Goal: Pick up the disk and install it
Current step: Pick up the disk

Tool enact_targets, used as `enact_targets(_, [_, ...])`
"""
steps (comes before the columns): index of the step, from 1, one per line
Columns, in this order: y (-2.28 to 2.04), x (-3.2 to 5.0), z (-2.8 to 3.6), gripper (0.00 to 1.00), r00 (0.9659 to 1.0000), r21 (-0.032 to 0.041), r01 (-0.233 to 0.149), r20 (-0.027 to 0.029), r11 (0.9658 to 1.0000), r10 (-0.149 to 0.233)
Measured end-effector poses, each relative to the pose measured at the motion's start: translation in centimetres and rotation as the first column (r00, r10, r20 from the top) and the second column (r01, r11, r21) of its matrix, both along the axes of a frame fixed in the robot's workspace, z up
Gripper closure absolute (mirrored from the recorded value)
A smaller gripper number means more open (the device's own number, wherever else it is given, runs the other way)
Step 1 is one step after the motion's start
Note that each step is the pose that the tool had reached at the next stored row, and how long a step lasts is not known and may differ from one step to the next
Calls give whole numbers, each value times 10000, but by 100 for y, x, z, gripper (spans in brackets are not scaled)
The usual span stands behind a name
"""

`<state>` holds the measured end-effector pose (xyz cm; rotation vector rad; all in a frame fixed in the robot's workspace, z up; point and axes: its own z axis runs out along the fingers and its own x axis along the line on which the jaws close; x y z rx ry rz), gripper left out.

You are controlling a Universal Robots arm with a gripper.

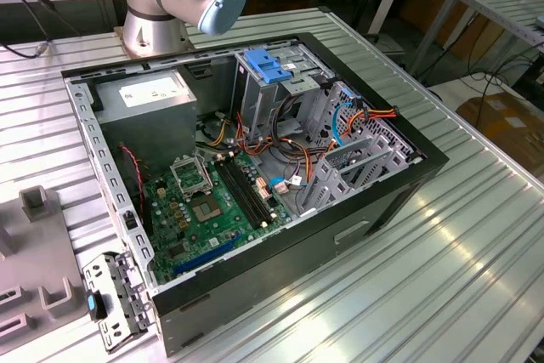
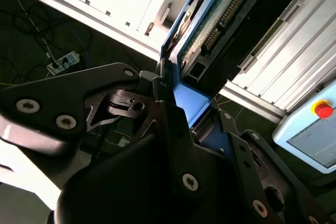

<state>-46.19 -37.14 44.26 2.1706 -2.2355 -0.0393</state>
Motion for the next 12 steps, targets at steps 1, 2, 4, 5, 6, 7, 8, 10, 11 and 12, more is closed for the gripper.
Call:
enact_targets(1, [0, 0, 7, 63, 10000, 0, 0, 0, 10000, 0])
enact_targets(2, [0, 0, 17, 63, 10000, 0, 0, 0, 10000, 0])
enact_targets(4, [0, 0, 59, 63, 10000, 0, 0, -3, 10000, 0])
enact_targets(5, [0, 0, 69, 63, 10000, 0, 0, -3, 10000, 0])
enact_targets(6, [0, 0, 77, 63, 10000, 1, 0, -4, 10000, 0])
enact_targets(7, [0, 0, 88, 63, 10000, 0, 0, -5, 10000, 0])
enact_targets(8, [0, 0, 94, 63, 10000, 0, 0, -5, 10000, 0])
enact_targets(10, [0, 0, 129, 63, 10000, 0, 0, -9, 10000, 0])
enact_targets(11, [0, 0, 141, 63, 10000, 0, 0, -11, 10000, 0])
enact_targets(12, [0, 0, 146, 63, 10000, 0, 0, -10, 10000, 0])
